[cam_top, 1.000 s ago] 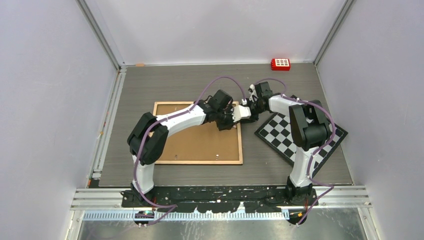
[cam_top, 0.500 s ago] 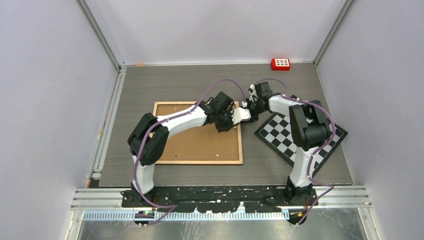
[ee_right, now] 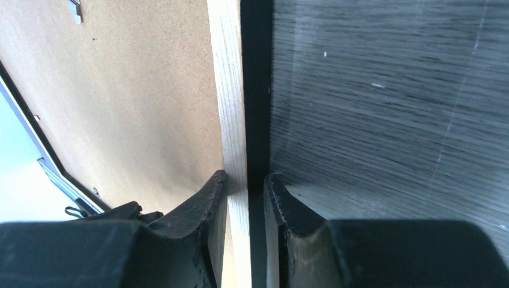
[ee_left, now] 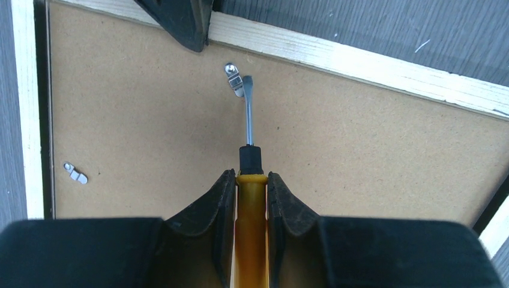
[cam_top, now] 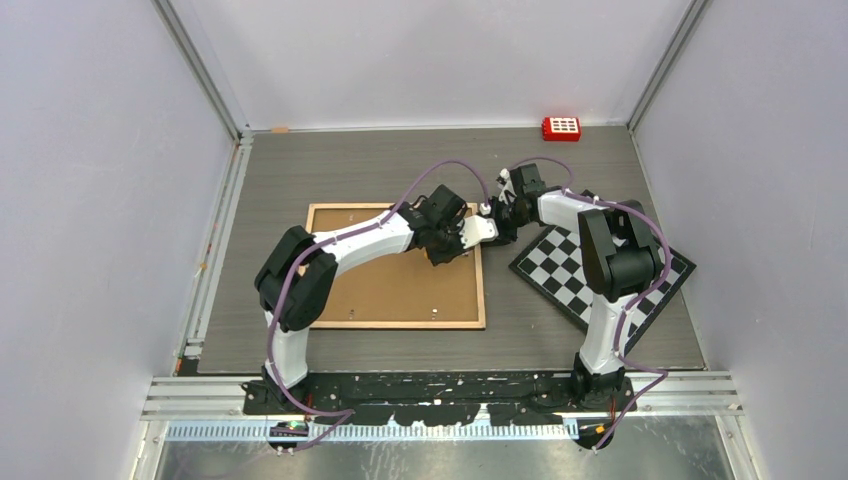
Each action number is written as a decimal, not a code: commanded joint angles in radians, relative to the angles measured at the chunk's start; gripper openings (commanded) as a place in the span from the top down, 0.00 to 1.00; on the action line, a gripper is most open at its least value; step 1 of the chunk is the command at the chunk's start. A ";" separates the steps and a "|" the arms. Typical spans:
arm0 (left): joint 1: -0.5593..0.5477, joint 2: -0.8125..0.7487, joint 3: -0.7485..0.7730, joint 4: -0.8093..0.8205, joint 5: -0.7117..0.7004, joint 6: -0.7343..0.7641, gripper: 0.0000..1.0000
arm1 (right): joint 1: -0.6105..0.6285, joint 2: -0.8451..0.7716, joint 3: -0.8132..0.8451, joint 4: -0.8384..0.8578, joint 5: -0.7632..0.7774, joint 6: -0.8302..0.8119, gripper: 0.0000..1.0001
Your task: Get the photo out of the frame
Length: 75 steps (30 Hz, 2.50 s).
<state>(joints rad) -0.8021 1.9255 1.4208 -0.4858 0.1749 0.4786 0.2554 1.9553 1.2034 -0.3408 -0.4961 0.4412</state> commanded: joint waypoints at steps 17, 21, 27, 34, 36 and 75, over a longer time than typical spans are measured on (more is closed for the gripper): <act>0.003 -0.086 -0.018 -0.009 -0.035 -0.036 1.00 | 0.005 -0.020 -0.021 0.023 0.015 0.016 0.96; 0.003 -0.129 -0.043 0.010 -0.016 -0.048 1.00 | 0.005 -0.040 -0.021 0.019 0.017 0.018 0.88; 0.039 -0.183 -0.018 -0.050 0.053 -0.113 1.00 | 0.005 -0.077 -0.010 0.009 0.019 0.024 0.66; 0.155 -0.294 -0.040 -0.092 0.228 -0.235 1.00 | 0.002 -0.150 0.009 -0.023 0.001 0.002 0.47; 0.201 -0.328 -0.051 -0.100 0.293 -0.276 1.00 | 0.001 -0.177 0.021 -0.045 -0.013 -0.023 0.43; 1.242 -0.487 -0.258 -0.272 0.293 -0.141 1.00 | 0.001 -0.473 0.108 -0.337 -0.094 -0.406 0.32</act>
<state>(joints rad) 0.4015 1.4010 1.1763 -0.7315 0.5777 0.1627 0.2558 1.5242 1.2907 -0.6788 -0.6056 0.0456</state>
